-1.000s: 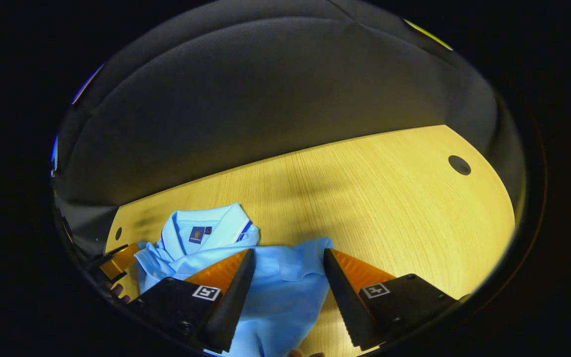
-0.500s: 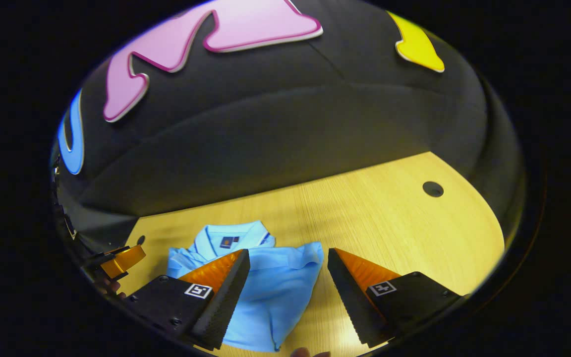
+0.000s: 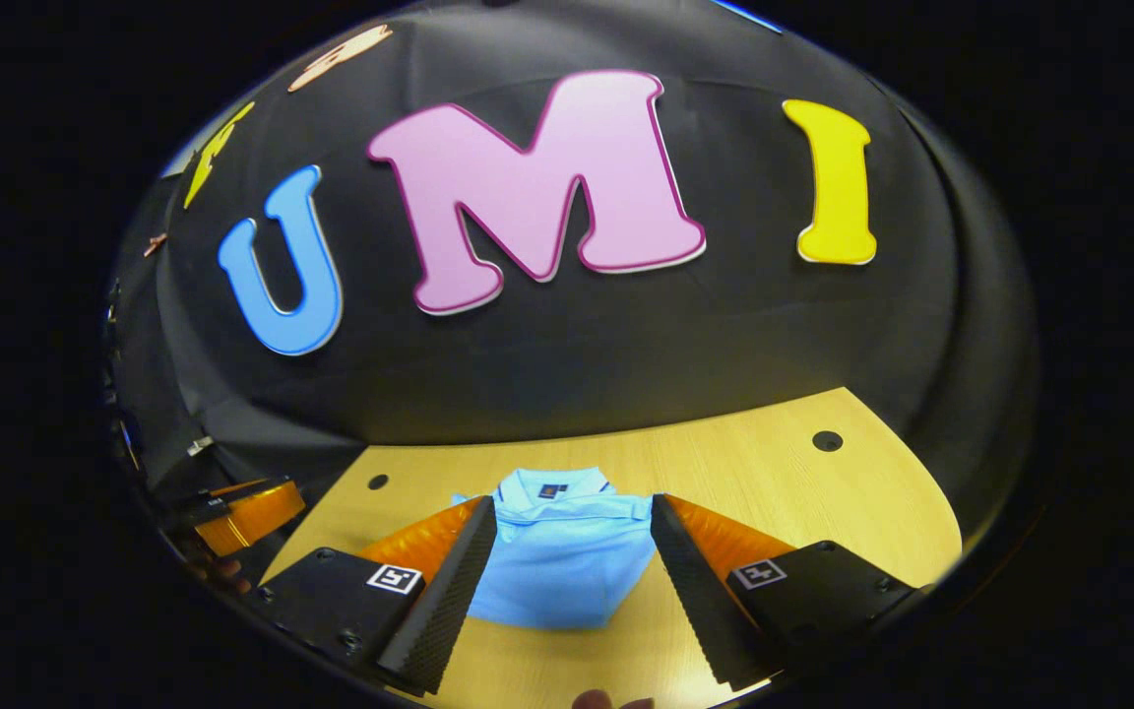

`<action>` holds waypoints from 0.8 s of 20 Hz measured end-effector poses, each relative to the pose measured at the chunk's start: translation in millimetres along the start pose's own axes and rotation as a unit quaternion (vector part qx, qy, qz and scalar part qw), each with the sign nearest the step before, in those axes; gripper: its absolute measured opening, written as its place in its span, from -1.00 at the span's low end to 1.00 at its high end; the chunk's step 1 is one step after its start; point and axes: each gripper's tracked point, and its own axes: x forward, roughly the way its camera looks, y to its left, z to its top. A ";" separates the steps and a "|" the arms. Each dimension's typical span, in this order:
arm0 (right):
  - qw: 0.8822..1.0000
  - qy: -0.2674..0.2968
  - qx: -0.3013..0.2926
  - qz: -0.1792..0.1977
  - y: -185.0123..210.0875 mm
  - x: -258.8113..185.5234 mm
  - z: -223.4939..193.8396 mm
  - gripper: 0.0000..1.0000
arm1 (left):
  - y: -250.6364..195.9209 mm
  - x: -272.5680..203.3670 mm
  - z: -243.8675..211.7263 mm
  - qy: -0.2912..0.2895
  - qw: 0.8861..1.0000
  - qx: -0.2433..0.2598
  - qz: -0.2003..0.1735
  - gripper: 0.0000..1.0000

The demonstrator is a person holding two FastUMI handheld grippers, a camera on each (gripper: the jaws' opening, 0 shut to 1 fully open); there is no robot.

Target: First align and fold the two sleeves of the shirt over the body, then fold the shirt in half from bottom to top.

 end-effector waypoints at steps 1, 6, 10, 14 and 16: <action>1.000 -0.008 0.001 0.003 5.5 -15.5 5.9 0.95 | 2.3 -19.2 2.4 -0.006 1.000 -0.001 0.001 0.40; 0.999 -0.032 0.001 0.012 24.5 -87.9 16.9 0.95 | 21.0 -98.7 12.0 -0.038 0.999 0.011 0.014 0.39; 0.998 -0.061 -0.016 0.012 36.8 -139.0 20.8 0.95 | 23.3 -145.9 8.6 -0.045 0.999 0.011 0.011 0.41; 0.997 -0.071 -0.009 0.014 49.4 -174.9 21.4 0.95 | 17.9 -177.6 -4.6 -0.043 0.999 0.012 0.006 0.41; 0.997 -0.077 -0.013 0.010 53.4 -187.4 18.6 0.95 | 6.5 -189.3 -8.6 -0.043 0.999 0.011 -0.019 0.41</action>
